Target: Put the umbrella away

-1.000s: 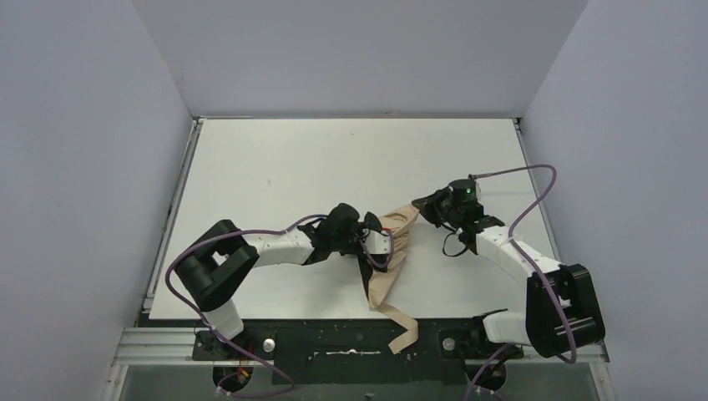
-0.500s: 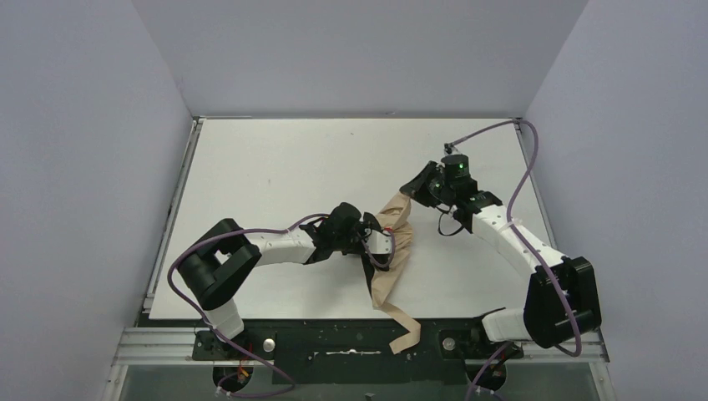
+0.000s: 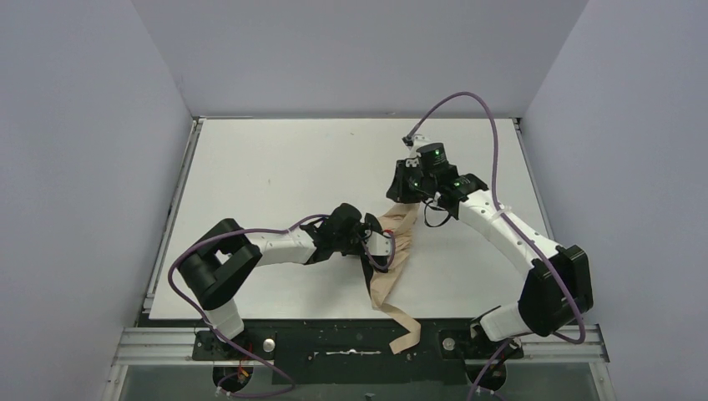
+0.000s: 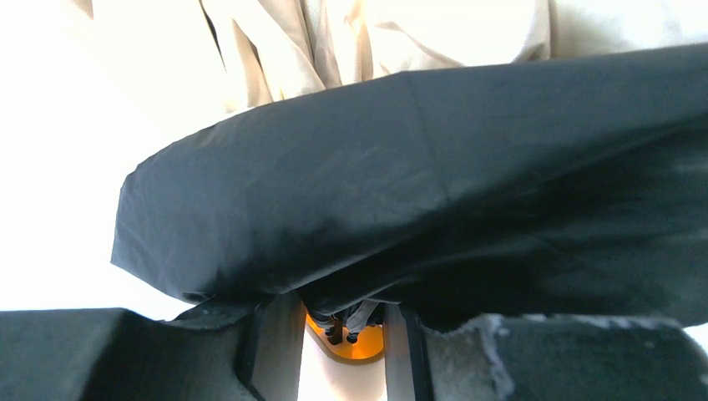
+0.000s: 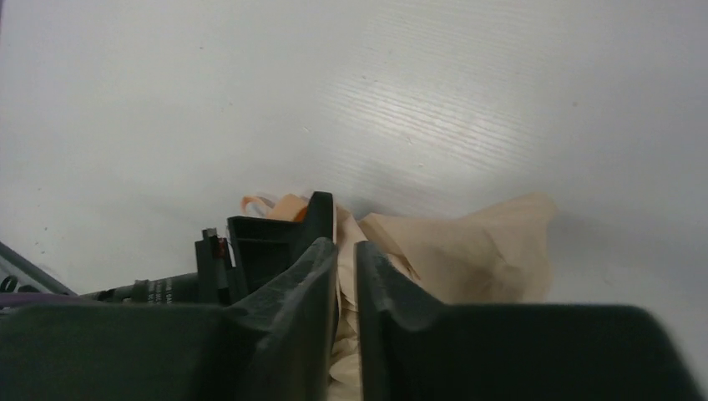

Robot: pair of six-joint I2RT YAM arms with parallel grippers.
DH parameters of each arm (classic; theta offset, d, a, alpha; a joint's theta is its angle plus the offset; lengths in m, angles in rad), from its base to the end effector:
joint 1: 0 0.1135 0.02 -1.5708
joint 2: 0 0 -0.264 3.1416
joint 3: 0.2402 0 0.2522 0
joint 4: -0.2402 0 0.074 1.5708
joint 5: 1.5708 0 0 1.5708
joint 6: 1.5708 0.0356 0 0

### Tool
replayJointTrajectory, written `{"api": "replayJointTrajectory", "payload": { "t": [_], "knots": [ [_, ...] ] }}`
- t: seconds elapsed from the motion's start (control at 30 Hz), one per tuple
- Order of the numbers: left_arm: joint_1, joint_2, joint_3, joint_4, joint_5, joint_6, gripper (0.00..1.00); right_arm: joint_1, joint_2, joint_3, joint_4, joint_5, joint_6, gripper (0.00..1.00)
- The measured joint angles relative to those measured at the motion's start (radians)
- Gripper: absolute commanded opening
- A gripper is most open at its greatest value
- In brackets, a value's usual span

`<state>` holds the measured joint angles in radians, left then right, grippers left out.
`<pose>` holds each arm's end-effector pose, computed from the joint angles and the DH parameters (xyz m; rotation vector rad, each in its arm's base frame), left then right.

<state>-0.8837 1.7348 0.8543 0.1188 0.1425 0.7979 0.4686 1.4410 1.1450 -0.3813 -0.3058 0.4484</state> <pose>0.2145 -0.2695 0.1479 1.7846 1.5014 -0.2090 0.2822 0.1549 0.2936 -0.1964 2.3385 0.8196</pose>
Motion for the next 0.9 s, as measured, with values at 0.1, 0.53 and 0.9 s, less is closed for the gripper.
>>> {"api": "replayJointTrajectory", "payload": {
  "t": [0.1,0.53,0.9],
  "knots": [
    [0.000,0.001,0.002,-0.002,0.000,0.000,0.00,0.000,-0.010,-0.005,-0.083,0.082,-0.047,0.50],
    [0.000,0.003,0.006,-0.008,0.000,0.000,0.00,-0.019,-0.238,-0.172,-0.159,0.293,0.104,0.63],
    [0.000,0.003,0.008,-0.011,0.000,0.000,0.00,-0.016,-0.114,-0.237,-0.096,0.184,0.189,0.18]
  ]
}}
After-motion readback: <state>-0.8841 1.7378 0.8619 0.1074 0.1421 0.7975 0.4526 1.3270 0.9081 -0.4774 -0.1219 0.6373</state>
